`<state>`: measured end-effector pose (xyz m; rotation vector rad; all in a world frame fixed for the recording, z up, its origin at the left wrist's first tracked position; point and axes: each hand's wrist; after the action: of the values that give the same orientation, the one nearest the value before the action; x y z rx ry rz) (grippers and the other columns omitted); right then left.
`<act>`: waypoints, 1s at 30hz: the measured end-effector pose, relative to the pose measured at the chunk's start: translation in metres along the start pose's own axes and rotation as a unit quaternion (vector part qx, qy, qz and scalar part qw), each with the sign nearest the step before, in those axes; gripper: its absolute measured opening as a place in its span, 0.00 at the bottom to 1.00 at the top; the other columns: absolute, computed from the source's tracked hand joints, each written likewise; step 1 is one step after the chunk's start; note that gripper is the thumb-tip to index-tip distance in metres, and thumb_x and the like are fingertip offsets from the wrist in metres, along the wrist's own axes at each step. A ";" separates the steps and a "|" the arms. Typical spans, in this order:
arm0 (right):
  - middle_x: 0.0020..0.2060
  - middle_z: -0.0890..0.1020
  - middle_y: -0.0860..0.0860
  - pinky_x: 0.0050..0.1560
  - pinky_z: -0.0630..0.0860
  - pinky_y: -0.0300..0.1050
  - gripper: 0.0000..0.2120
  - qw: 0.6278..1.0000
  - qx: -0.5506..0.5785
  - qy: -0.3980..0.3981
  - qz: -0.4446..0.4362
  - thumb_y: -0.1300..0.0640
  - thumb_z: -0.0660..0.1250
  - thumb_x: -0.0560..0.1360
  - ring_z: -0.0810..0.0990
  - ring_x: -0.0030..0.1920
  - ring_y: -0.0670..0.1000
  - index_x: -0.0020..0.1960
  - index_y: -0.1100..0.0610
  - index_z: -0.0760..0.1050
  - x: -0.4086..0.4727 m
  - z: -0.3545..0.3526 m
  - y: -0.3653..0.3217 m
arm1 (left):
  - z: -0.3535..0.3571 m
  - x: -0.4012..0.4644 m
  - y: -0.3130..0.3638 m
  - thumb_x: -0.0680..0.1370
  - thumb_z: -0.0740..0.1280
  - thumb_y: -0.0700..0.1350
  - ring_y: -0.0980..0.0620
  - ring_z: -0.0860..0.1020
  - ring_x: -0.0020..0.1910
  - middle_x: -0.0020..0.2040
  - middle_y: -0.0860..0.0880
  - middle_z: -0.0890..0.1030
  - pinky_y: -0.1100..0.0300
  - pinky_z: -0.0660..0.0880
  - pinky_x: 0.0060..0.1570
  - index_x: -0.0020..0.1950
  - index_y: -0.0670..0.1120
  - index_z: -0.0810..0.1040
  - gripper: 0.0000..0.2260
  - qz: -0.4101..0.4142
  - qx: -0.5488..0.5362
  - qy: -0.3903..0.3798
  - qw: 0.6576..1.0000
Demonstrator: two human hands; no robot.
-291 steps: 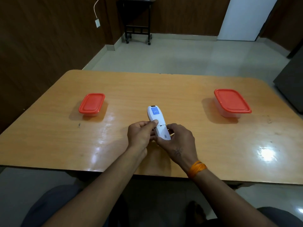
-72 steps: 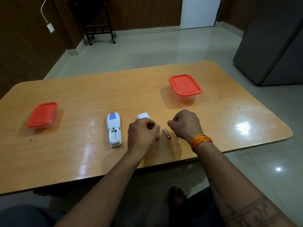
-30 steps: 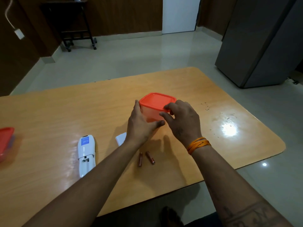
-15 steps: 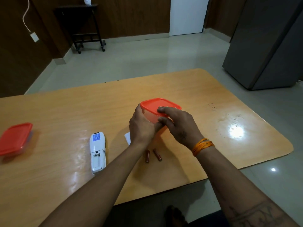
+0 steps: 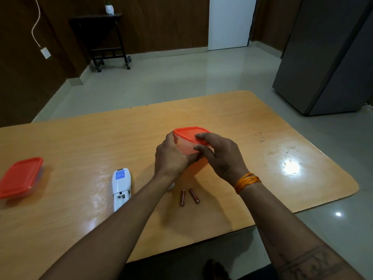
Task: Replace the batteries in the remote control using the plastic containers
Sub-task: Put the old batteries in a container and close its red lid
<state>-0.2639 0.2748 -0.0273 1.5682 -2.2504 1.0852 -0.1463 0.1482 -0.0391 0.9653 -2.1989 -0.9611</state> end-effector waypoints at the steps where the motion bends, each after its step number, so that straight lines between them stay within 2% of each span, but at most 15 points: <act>1: 0.63 0.84 0.56 0.59 0.82 0.55 0.18 1.000 -0.003 -0.010 0.001 0.50 0.68 0.81 0.84 0.61 0.58 0.68 0.57 0.79 0.000 0.000 0.002 | -0.001 0.002 0.000 0.65 0.81 0.65 0.47 0.79 0.64 0.68 0.49 0.79 0.53 0.82 0.57 0.77 0.50 0.68 0.46 0.001 -0.001 -0.005 1.000; 3: 0.65 0.83 0.56 0.62 0.81 0.56 0.18 1.000 -0.005 -0.021 0.002 0.53 0.69 0.81 0.83 0.64 0.59 0.68 0.58 0.79 -0.001 0.002 0.007 | -0.003 0.004 -0.002 0.64 0.81 0.66 0.47 0.79 0.65 0.68 0.49 0.79 0.54 0.81 0.57 0.77 0.49 0.68 0.47 0.006 0.003 -0.011 1.000; 7: 0.59 0.86 0.56 0.56 0.83 0.56 0.14 1.000 0.009 0.006 0.014 0.54 0.69 0.81 0.86 0.58 0.60 0.65 0.58 0.82 -0.002 0.002 0.018 | -0.006 0.007 -0.008 0.62 0.83 0.63 0.48 0.79 0.64 0.67 0.49 0.80 0.59 0.78 0.54 0.77 0.49 0.70 0.47 0.010 0.001 -0.013 1.000; 10: 0.55 0.88 0.56 0.49 0.85 0.55 0.13 0.999 -0.011 0.036 0.009 0.53 0.66 0.83 0.87 0.53 0.59 0.62 0.58 0.82 0.001 0.005 0.019 | -0.007 0.010 -0.011 0.62 0.84 0.62 0.49 0.79 0.63 0.66 0.51 0.80 0.61 0.76 0.53 0.76 0.49 0.71 0.47 0.021 -0.001 -0.020 1.000; 14: 0.43 0.86 0.56 0.34 0.81 0.51 0.13 0.994 -0.047 0.103 -0.002 0.53 0.62 0.85 0.84 0.38 0.59 0.57 0.60 0.81 0.008 0.006 0.016 | -0.014 0.012 -0.017 0.61 0.85 0.62 0.54 0.77 0.62 0.63 0.56 0.78 0.63 0.74 0.54 0.76 0.49 0.71 0.48 0.013 -0.018 -0.046 0.999; 17: 0.39 0.85 0.56 0.30 0.78 0.49 0.10 0.984 -0.054 0.171 0.023 0.57 0.63 0.86 0.81 0.32 0.58 0.55 0.62 0.80 0.011 0.002 0.017 | -0.019 0.011 -0.028 0.59 0.85 0.62 0.53 0.78 0.66 0.70 0.54 0.78 0.62 0.75 0.57 0.77 0.50 0.69 0.51 0.007 -0.028 -0.068 0.997; 22: 0.40 0.84 0.59 0.33 0.74 0.45 0.10 0.965 -0.036 0.248 0.080 0.58 0.62 0.86 0.81 0.34 0.59 0.54 0.63 0.78 0.009 -0.001 0.023 | -0.022 0.011 -0.035 0.61 0.86 0.59 0.50 0.75 0.71 0.74 0.51 0.76 0.59 0.72 0.60 0.78 0.51 0.69 0.49 -0.012 -0.024 -0.088 0.996; 26: 0.41 0.83 0.58 0.37 0.68 0.44 0.11 0.928 -0.008 0.323 0.185 0.56 0.60 0.87 0.78 0.37 0.57 0.53 0.62 0.77 0.005 -0.011 0.034 | -0.021 0.020 -0.030 0.63 0.86 0.56 0.53 0.75 0.66 0.71 0.49 0.79 0.60 0.71 0.57 0.76 0.49 0.72 0.46 -0.028 -0.001 -0.065 0.997; 28: 0.40 0.83 0.57 0.37 0.68 0.45 0.14 0.910 0.010 0.334 0.245 0.54 0.59 0.87 0.77 0.37 0.56 0.54 0.62 0.78 0.001 -0.015 0.041 | -0.018 0.025 -0.028 0.62 0.86 0.55 0.54 0.75 0.65 0.70 0.49 0.80 0.59 0.72 0.56 0.76 0.49 0.72 0.45 -0.047 0.000 -0.058 0.997; 30: 0.40 0.81 0.55 0.37 0.68 0.44 0.15 0.896 0.025 0.319 0.309 0.52 0.58 0.87 0.77 0.38 0.55 0.54 0.61 0.79 -0.004 -0.018 0.051 | -0.015 0.028 -0.027 0.62 0.86 0.54 0.50 0.77 0.68 0.70 0.49 0.80 0.59 0.72 0.56 0.75 0.48 0.73 0.44 -0.065 0.006 -0.060 0.996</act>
<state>-0.3111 0.2981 -0.0397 0.3502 -2.2449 1.5238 -0.1420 0.1069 -0.0461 1.0942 -2.2645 -1.0918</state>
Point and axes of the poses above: each hand's wrist, its own x-axis towards the middle knuckle, its own z-axis out of the palm, y = z × x
